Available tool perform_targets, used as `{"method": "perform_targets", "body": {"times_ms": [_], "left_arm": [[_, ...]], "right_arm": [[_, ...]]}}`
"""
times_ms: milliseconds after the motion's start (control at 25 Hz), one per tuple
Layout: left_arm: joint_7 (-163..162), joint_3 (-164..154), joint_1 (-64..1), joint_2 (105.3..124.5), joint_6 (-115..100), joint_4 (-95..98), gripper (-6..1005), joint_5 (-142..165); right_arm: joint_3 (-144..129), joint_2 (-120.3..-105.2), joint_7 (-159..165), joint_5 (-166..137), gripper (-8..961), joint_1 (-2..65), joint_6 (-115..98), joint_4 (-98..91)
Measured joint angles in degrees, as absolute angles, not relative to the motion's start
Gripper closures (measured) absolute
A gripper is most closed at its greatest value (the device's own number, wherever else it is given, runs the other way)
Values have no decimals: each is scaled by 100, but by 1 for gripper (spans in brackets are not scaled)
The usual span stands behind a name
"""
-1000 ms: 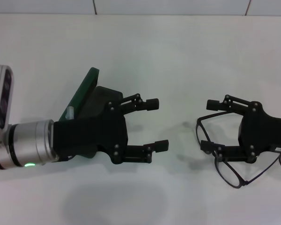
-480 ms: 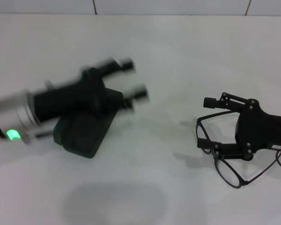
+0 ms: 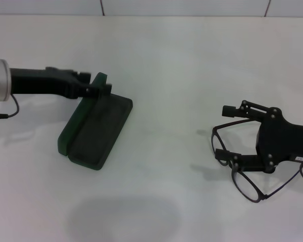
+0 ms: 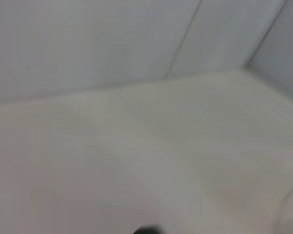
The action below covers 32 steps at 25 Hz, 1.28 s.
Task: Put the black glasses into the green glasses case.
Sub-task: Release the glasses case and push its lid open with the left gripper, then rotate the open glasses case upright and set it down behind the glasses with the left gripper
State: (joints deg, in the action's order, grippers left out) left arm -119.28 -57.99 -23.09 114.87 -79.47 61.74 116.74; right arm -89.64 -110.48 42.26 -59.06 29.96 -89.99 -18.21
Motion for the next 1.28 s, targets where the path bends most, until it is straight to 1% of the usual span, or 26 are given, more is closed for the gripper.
{"method": "perform_targets", "body": {"times_ms": [40,160,240,320,480,720,920,1000,1120,1280], "left_arm": [[-11928,-5799,-2309,11487,-7947,6174,125,11674],[-12394,-5797,-2312,11767,-7939,6719,129,12687],[-12520,-5807,-2317,11909,-7937,6909,178,13123],[-12652,-5877,-2334,11969,-7933,6969,227,13378],[-12928,-5931,-2388,11955,-7920,6880,324,13475],[-12882,-5871,-2394,11939,-7923,6913,534,13396],[-12719,-5874,-2452,11931,-7923,6920,739,13374],[-12532,-5875,-2548,11931,-7892,6917,749,13373],[-12043,-5884,-2915,11936,-7748,6841,764,13356],[-11035,-6099,-3415,11959,-7528,6588,784,13140]], "right_arm": [[-8964,-11048,4226,-5906,82,2996,-8976,-1820],[-8964,-11047,4226,-5906,82,3009,-8919,-1816],[-8964,-11050,4226,-5906,82,3025,-8888,-1816],[-8968,-11052,4226,-5906,82,3038,-8865,-1825],[-8967,-11054,4226,-5906,82,3050,-8834,-1840],[-8963,-11060,4210,-6006,83,3050,-8825,-1844],[-8975,-11073,4176,-6044,83,3050,-8825,-1846],[-8982,-11074,4164,-6160,83,3050,-8865,-1856],[-8979,-11089,4158,-6432,83,3053,-8928,-1938],[-8970,-11192,4157,-6677,83,3058,-8929,-2018]]}}
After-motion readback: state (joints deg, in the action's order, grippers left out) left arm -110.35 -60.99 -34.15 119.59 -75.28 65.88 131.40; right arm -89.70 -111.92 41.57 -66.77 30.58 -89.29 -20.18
